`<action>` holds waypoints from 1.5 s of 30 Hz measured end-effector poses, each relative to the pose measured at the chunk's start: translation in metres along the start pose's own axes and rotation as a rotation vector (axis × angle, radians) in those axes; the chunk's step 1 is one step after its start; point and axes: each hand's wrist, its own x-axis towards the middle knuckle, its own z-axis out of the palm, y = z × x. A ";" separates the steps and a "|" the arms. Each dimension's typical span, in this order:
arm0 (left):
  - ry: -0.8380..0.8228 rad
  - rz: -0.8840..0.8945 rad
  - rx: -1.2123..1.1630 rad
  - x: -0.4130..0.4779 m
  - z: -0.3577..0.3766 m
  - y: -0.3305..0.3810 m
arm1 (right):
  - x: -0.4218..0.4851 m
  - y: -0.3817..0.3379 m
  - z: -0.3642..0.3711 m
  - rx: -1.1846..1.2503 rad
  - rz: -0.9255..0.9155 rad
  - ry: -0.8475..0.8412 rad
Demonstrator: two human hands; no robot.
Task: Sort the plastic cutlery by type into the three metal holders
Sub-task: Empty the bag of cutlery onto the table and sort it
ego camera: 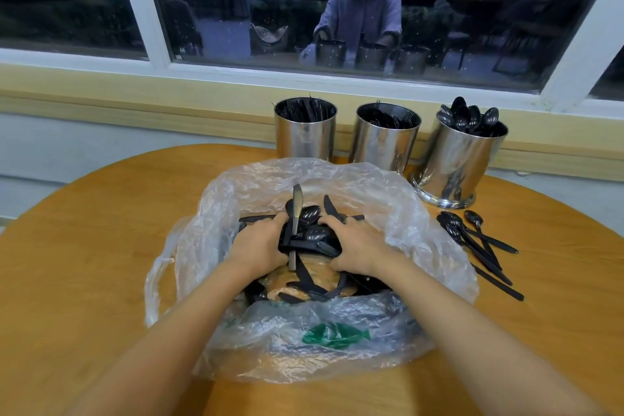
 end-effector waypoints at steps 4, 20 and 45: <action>0.031 0.059 -0.064 -0.003 -0.001 -0.007 | -0.003 0.014 -0.004 0.157 0.007 -0.067; 0.037 0.147 -0.544 -0.001 -0.035 -0.016 | -0.026 0.032 -0.024 0.752 -0.136 0.213; -0.041 0.085 -0.628 0.009 -0.039 -0.015 | -0.016 0.021 -0.065 1.353 -0.186 0.198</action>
